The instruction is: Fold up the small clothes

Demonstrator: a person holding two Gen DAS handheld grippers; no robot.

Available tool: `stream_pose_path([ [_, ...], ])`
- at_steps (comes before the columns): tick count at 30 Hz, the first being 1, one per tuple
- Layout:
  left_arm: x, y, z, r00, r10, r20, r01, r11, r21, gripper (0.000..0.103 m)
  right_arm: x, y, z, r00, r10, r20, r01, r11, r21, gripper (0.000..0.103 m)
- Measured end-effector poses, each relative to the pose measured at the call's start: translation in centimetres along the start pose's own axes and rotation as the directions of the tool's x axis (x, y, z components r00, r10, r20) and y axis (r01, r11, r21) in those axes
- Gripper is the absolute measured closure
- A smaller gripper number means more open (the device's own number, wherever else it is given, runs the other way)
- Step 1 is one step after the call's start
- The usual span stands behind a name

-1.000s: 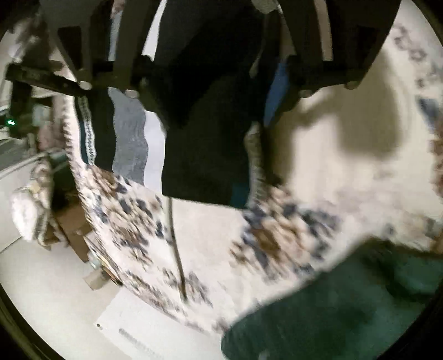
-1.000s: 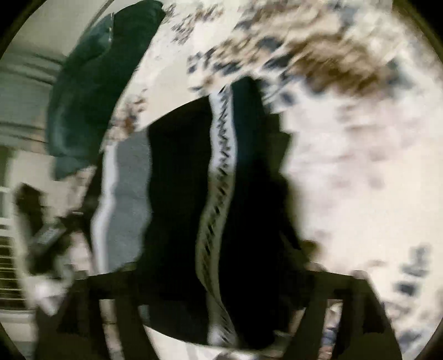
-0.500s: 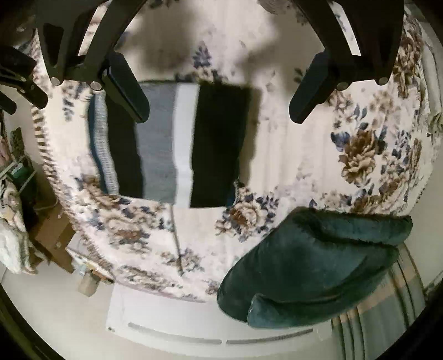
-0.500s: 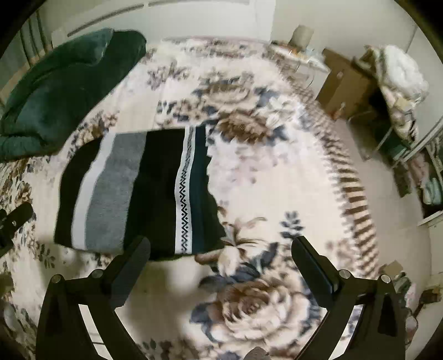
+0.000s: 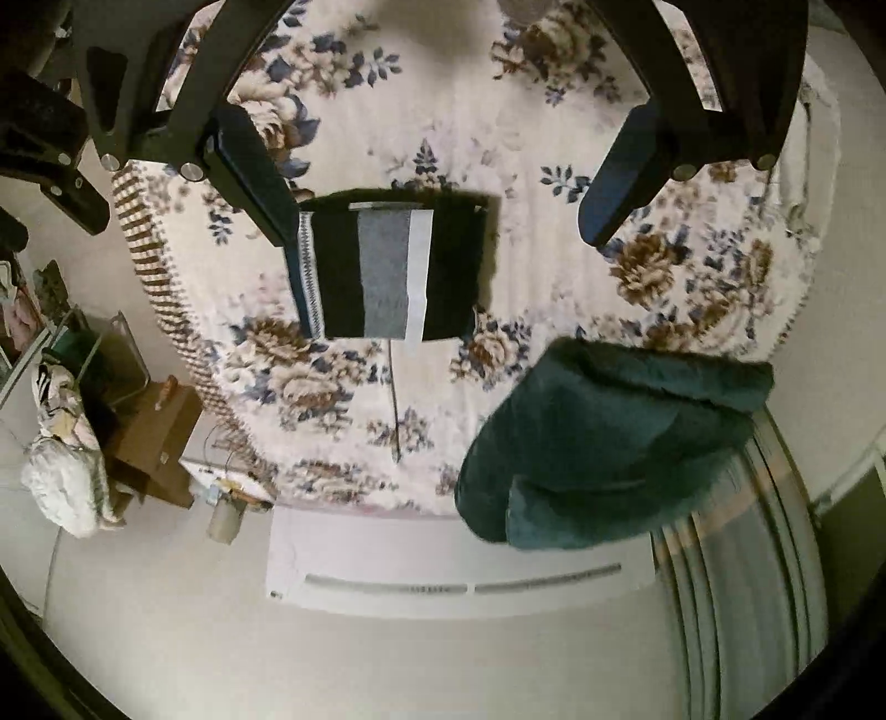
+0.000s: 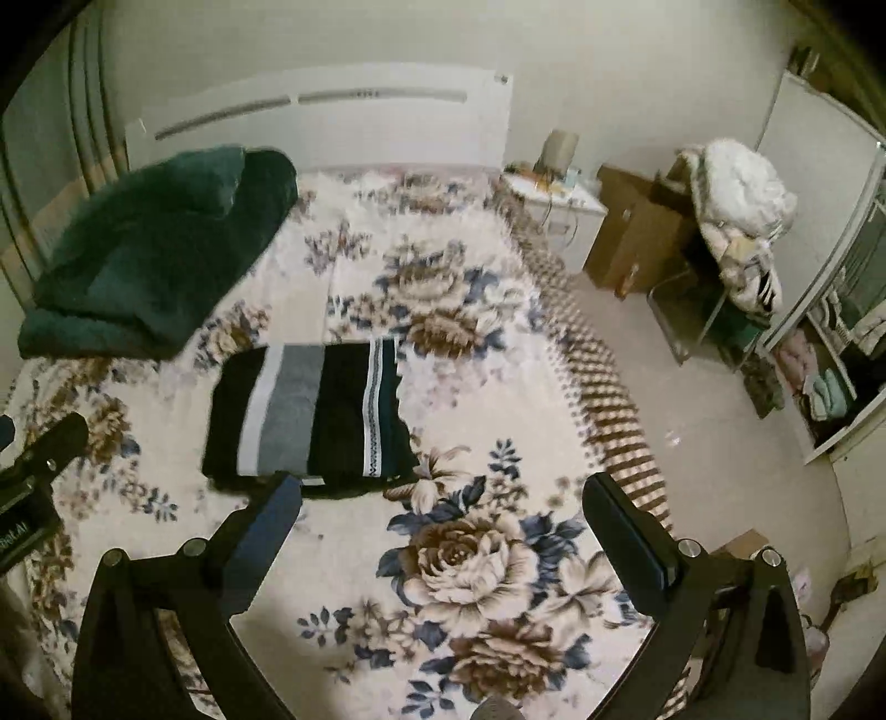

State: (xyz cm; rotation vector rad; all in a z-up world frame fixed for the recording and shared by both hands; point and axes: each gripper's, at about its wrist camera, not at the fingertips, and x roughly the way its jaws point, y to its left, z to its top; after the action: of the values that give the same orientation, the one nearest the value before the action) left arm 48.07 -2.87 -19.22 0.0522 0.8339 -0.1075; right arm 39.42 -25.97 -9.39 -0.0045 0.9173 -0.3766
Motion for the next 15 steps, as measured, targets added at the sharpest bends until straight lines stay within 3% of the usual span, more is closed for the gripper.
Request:
stream_pose_path([
  [9,-12.4,-0.8,-0.7,0.996,-0.003,0.090,0.004,1.000,-0.013,0.000,-14.7,-2.1,-1.8,0.993,0.021,0.114,-0.020,1.000,-0.005,0.000],
  [15,-18.1,-1.2,-1.6,0.991,-0.005,0.134,0.005,1.000,-0.001,0.000,-22.8,-4.0,-3.4,0.983,0.027,0.181,-0.029,1.000,0.007,0.000],
])
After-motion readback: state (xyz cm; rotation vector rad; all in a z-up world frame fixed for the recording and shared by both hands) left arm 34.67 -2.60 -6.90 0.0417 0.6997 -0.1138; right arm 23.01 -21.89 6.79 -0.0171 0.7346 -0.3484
